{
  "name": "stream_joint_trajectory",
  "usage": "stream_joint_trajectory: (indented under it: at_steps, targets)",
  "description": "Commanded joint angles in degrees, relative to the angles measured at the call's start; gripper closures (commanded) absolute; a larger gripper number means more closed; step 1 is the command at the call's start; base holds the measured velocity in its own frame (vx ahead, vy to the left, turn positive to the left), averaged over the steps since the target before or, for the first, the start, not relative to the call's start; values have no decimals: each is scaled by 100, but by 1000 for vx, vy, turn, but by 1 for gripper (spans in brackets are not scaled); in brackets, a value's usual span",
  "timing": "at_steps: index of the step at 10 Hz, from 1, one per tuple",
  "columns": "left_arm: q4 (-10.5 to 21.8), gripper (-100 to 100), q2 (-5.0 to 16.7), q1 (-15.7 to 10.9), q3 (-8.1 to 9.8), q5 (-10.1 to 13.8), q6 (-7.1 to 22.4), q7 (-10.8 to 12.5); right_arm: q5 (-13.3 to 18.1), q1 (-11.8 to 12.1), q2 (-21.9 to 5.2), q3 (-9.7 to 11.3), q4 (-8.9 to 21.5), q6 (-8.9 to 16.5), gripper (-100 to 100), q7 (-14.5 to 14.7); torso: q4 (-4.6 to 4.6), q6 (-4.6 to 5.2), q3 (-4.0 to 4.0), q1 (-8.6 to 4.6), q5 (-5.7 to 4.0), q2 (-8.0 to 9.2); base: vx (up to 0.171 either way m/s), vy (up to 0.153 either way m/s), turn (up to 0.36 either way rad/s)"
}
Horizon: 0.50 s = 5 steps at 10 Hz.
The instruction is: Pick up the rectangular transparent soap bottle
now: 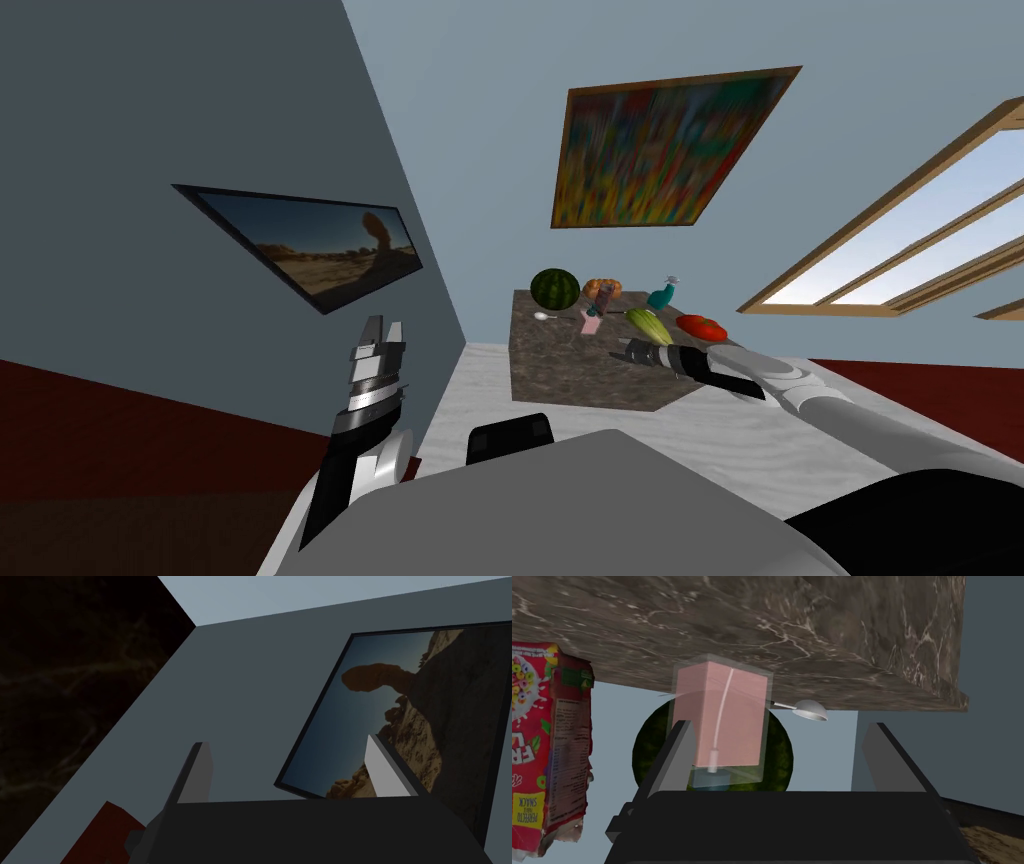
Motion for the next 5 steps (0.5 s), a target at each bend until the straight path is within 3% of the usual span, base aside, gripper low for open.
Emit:
stream_joint_trajectory:
  at_steps: [1, 4, 5]
  targets:
    - [0, 0, 0, 0, 0, 0, 0, 0, 110, 48, -163, -18, 57, -3, -100, 41, 0, 0, 0, 0, 0, 0, 28, 68, 53]
    - [0, 0, 0, 0, 0, 0, 0, 0, 509, 58, -690, -64, 463, -126, -100, 115, 1, 3, 3, -6, -2, 5, 30, 81, 76]
    - [0, 0, 0, 0, 0, 0, 0, 0, 509, 58, -726, -64, 463, -126, -100, 115, 1, 3, 3, -8, -2, 5, 29, 61, 47]
